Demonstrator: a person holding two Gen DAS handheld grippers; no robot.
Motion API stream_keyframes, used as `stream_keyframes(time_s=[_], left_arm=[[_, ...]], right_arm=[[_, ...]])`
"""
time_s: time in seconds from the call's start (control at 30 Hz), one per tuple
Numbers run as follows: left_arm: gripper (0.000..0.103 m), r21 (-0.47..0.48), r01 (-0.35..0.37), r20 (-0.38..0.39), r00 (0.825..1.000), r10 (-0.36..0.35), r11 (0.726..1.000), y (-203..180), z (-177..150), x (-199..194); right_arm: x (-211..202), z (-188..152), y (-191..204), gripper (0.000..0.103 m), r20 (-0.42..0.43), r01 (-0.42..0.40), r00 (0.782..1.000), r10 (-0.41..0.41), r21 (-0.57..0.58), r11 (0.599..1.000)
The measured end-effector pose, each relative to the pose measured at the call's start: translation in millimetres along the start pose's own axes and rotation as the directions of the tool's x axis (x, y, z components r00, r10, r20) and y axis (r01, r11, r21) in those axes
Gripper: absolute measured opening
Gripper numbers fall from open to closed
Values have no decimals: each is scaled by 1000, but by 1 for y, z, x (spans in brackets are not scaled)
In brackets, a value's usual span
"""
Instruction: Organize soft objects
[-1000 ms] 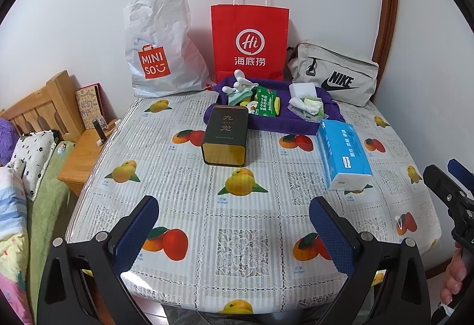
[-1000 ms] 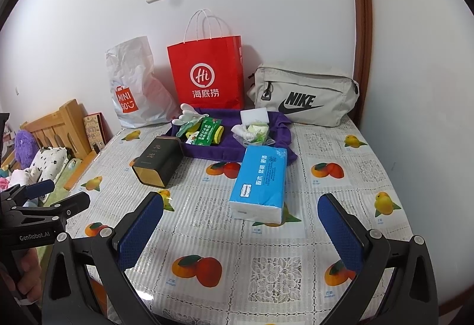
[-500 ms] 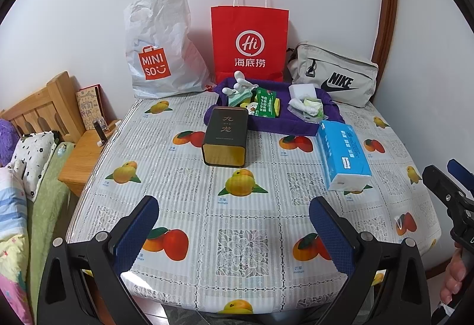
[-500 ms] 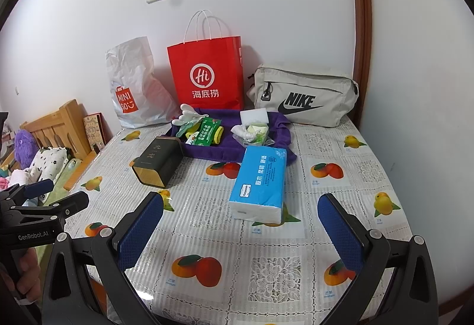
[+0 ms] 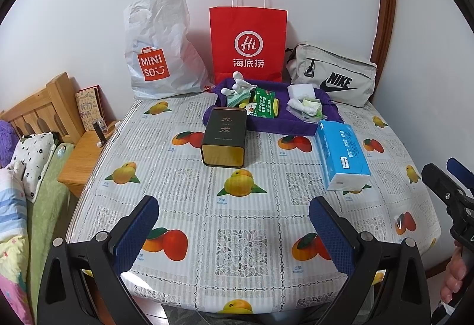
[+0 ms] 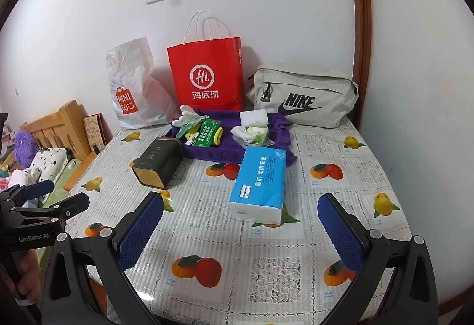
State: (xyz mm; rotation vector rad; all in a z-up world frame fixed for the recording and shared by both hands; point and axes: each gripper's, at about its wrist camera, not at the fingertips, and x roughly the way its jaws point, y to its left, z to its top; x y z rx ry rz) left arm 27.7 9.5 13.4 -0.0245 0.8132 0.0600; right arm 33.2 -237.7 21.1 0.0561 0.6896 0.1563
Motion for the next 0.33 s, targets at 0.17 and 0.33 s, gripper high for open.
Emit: stream_keyframes(time_s=[0.17,0.33], left_arm=[[102,2,3,3,1000,-3,1000,0,1,-3],[103,6,3,4,1000,-3,1000,0,2,-2]], right_arm=[[0,0,0,102,1,-1,1000,1,-2,1000],[1,0,0,102,-3,0,1000,0,-3,1000]])
